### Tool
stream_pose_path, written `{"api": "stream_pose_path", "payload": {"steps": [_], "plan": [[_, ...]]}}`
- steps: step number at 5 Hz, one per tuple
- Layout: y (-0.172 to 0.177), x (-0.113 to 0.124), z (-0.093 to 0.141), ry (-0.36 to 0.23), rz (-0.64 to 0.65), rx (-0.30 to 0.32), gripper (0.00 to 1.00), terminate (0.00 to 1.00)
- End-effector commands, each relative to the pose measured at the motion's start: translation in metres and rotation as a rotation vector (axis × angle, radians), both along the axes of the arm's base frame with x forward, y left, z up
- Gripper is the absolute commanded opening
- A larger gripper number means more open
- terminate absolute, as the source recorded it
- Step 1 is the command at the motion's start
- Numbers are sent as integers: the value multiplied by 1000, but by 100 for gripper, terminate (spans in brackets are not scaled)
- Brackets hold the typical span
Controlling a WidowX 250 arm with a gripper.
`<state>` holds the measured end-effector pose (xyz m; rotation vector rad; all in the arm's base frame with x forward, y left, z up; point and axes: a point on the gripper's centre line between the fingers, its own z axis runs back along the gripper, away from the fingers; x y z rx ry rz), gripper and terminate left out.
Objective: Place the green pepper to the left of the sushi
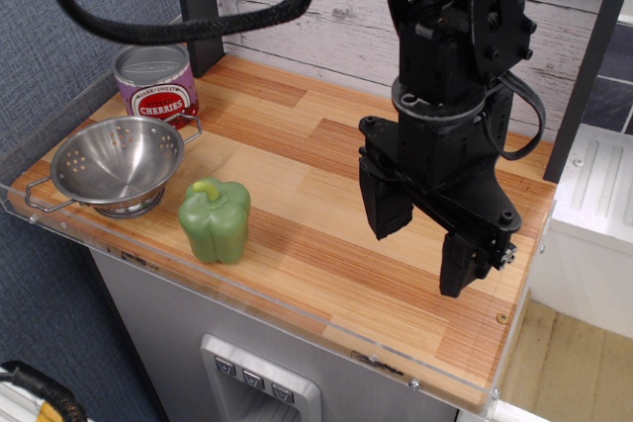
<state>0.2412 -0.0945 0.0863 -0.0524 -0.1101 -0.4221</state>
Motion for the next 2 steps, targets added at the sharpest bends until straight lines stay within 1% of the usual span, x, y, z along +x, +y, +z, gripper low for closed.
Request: {"api": "stream_pose_path", "payload": {"steps": [1,2], "plan": [[0,0,0,0,0,0,100,0],[7,-13,1,-6,-84,43,100,0]]}}
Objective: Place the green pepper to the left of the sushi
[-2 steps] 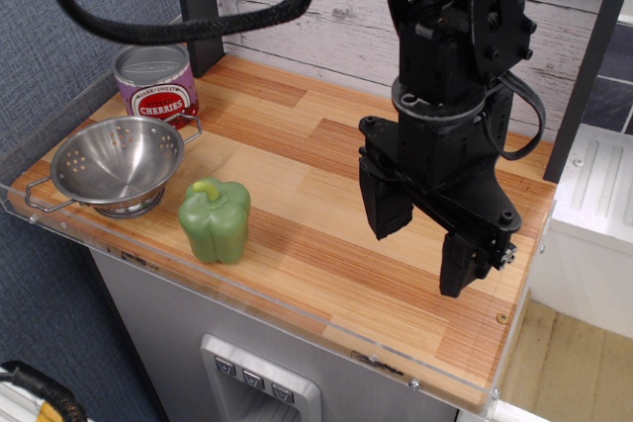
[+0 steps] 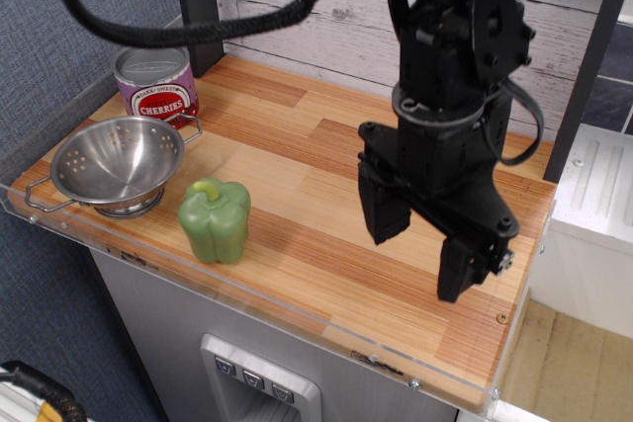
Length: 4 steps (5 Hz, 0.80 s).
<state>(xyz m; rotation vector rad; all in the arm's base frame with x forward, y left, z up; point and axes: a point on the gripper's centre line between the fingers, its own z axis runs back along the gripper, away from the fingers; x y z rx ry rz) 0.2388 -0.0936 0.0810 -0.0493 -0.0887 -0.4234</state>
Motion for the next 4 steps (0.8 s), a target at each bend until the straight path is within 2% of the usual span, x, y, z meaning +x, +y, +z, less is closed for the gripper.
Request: {"api": "stream_pose_path", "payload": {"steps": [1,2,4], "plan": [[37,-18,10,-52,-25,63,100,0],[76,-22,20,-95,72,72,100,0],[137,-18,29,-107,211,138,100,0]]}}
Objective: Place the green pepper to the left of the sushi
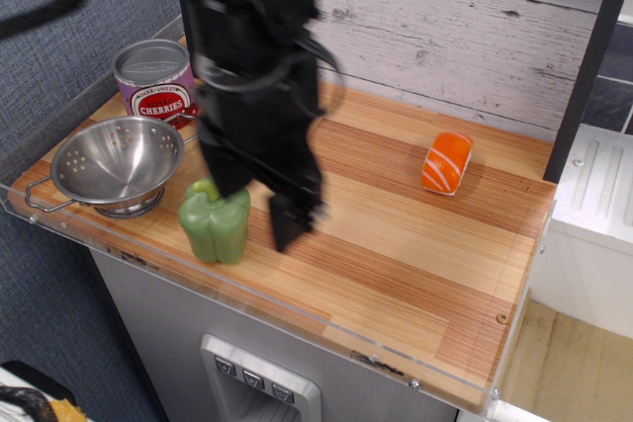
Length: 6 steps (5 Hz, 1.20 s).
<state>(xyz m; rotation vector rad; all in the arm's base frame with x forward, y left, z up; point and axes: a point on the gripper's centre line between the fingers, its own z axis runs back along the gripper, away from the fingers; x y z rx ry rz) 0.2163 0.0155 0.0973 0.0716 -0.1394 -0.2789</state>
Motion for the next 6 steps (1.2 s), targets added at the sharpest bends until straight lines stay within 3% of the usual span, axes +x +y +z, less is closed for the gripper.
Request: {"api": "stream_pose_path", "payload": {"steps": [1,2,5,6], "plan": [[50,4,9,-58,104,43,100,0],[62,5,4,-43,137,39,100,0],[49,18,-13,-30,97,30,100,0],[43,20,-22,4,81,40,100,0]]}}
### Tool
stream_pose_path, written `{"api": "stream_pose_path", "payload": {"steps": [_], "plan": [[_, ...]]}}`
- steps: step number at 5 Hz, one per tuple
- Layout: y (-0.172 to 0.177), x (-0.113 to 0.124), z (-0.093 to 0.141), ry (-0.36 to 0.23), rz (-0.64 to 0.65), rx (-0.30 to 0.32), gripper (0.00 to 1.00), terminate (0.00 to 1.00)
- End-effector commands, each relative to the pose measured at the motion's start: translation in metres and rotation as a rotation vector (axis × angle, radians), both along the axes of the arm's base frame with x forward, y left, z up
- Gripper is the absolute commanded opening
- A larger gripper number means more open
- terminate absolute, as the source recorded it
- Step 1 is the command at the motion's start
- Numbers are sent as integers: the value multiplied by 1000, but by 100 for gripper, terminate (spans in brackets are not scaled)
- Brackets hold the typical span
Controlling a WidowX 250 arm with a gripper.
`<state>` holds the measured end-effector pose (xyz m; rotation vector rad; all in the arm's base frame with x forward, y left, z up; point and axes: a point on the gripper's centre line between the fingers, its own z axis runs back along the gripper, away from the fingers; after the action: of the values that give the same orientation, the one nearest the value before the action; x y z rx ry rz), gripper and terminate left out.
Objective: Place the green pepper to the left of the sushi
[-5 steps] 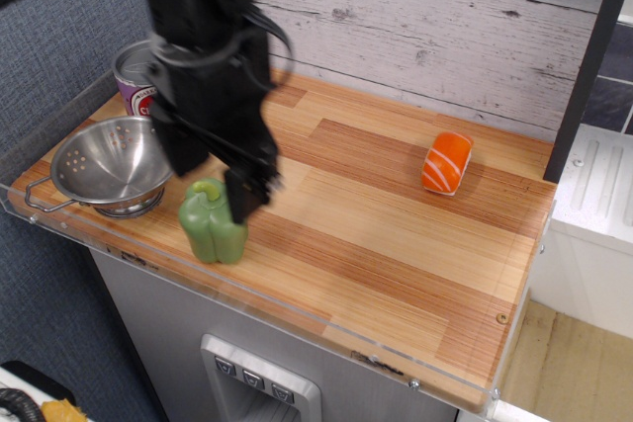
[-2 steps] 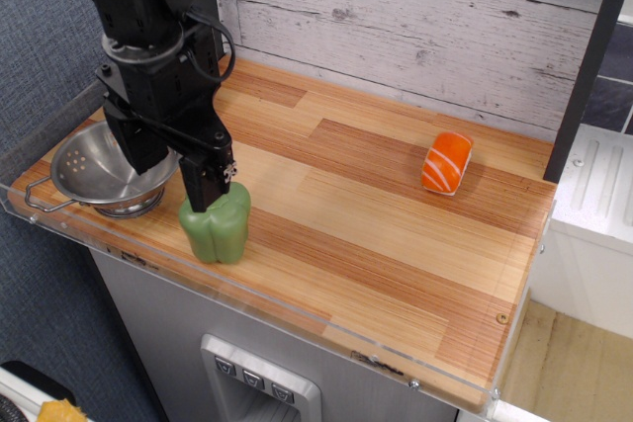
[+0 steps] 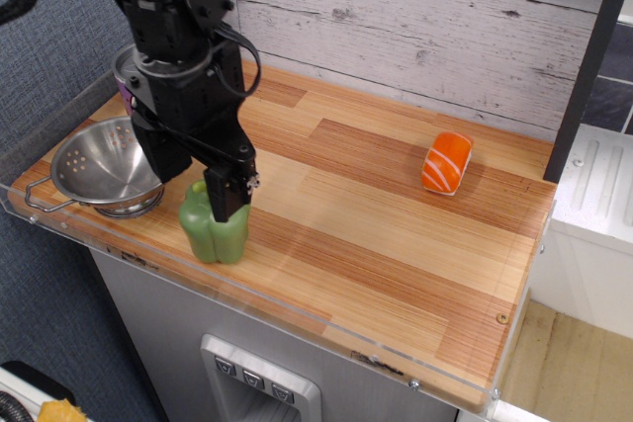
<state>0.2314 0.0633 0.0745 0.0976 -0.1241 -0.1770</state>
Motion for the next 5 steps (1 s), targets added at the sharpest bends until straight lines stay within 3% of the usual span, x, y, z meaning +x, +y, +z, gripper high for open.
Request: {"api": "stream_pose_path", "payload": {"steps": [1,2,5], "plan": [[-5,6,-2,0,-23,25,100,0],[-8,7,-1,-31,-40,10,0,0],[-10,8,-5,-16,-36,17,0,0]]}}
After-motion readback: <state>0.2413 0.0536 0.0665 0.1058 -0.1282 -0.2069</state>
